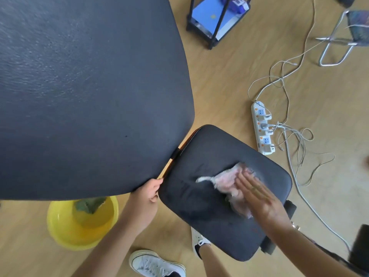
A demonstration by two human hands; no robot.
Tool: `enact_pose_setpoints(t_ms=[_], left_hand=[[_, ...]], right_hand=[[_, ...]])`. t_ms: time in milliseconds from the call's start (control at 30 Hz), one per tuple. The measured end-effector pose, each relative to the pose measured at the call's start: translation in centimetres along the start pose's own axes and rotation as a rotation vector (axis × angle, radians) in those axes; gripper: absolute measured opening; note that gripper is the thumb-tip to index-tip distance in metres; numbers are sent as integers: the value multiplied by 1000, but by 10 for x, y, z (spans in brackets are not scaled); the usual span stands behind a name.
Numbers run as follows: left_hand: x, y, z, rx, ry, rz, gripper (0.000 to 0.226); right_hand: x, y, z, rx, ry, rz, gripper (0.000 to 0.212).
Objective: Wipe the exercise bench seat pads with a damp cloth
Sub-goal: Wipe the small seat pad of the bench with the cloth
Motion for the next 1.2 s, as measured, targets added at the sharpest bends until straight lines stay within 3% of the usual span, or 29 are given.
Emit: enact_pose_setpoints(t_ms=[67, 133, 200, 300, 367, 433, 500, 567, 633, 667, 733, 800, 867, 900, 967, 1033, 1100, 1133, 1200], left_hand=[[0, 0, -1, 3, 12, 10, 67], [0, -1, -1, -9, 22, 12, 63], [0, 2, 3, -30, 39, 8, 62], [2, 4, 5, -47, 15, 27, 31], [0, 3, 10, -28, 24, 27, 29], [0, 1, 12, 26, 17, 27, 45], [1, 0, 11, 93, -22, 53, 49], [5, 2, 6, 110, -40, 81, 48], [6, 0, 3, 44, -10, 81, 48], [5, 0, 2, 8, 19, 68, 49], [5, 0, 2, -90, 68, 56, 53], [7, 1, 0, -108, 80, 63, 45], [7, 3, -2, -138, 118, 51, 50], [6, 3, -1, -184, 128, 42, 55], [5, 1, -1, -232, 130, 19, 64], [6, 0, -3, -251, 138, 16, 69], [8, -1, -9, -265, 131, 35, 70], [7, 1, -7, -276, 131, 38, 72], [10, -2, -8, -283, 115, 34, 80]], right_hand=[[36, 4, 12, 121, -495, 139, 49], [86, -2, -23, 149, -763, 268, 48], [132, -23, -87, 142, -603, 315, 43], [108, -49, -174, 57, -44, 206, 46], [51, -50, -166, 0, 215, 37, 45], [8, -33, -116, -4, 266, -52, 45], [4, -10, -53, 116, -24, 25, 41], [33, 0, -19, 137, -473, 148, 45], [77, -7, -33, 168, -842, 245, 44], [100, -14, -52, 205, -884, 280, 43], [126, -31, -112, 157, -604, 279, 46], [87, -51, -168, 10, -76, 133, 49], [11, -56, -159, -39, 264, -24, 49], [-25, -49, -135, -40, 322, -87, 48], [-73, -28, -60, -57, 169, -101, 56], [-75, 1, 27, 14, -380, -47, 68], [-48, 12, 74, 98, -969, 115, 51], [-22, 11, 69, 127, -1069, 186, 43], [21, -8, 26, 166, -893, 260, 40]])
Point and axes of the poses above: each hand's wrist, its own x-axis towards the middle knuckle, its own y-axis out of the back of the hand, z = x × y, the point moved 5 cm from there along x, towards the middle knuckle, and after that the axes turned 14 degrees about -x, right-handed, at the moved point
